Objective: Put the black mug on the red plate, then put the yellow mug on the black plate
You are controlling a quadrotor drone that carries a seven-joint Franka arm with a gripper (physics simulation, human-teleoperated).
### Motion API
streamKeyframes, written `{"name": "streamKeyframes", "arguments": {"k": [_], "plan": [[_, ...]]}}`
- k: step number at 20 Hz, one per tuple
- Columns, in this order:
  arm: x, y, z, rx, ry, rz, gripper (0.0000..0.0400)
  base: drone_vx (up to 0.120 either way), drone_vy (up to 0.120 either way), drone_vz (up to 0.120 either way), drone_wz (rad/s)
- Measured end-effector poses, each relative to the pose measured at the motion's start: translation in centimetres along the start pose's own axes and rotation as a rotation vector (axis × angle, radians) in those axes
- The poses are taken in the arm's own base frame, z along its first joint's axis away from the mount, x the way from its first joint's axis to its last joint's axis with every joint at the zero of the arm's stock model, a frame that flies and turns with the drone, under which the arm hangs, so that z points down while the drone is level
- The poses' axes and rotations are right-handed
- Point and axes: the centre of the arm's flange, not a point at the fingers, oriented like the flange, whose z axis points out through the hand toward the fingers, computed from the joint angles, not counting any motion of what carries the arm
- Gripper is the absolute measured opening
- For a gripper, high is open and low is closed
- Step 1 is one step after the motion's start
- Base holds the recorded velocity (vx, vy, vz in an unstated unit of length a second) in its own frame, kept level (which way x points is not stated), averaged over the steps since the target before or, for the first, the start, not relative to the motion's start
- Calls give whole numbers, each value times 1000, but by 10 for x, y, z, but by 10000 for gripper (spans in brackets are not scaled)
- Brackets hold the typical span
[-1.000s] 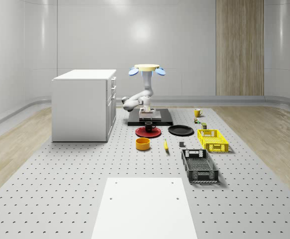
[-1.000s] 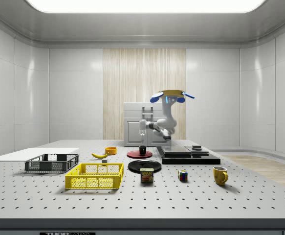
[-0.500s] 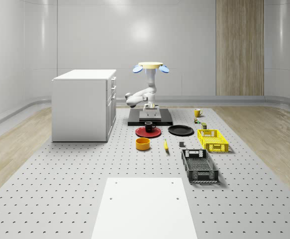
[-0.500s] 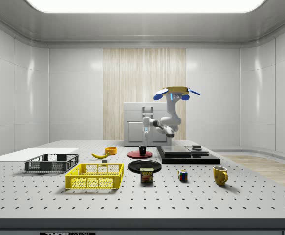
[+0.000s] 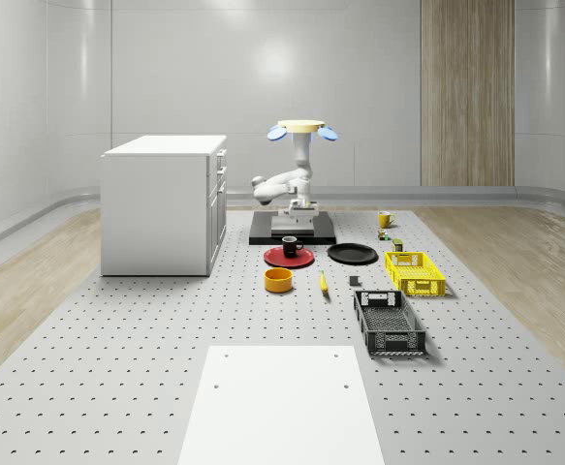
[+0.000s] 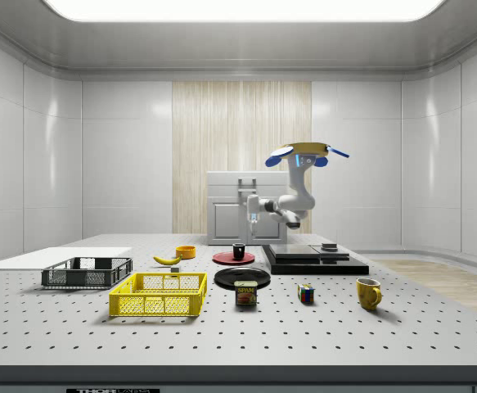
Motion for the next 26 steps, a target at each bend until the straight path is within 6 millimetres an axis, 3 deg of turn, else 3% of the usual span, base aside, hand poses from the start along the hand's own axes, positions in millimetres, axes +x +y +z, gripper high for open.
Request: {"name": "streamKeyframes", "arguments": {"k": [26], "plan": [[0,0,0,0,0,1,400,-120,120,0,0]]}}
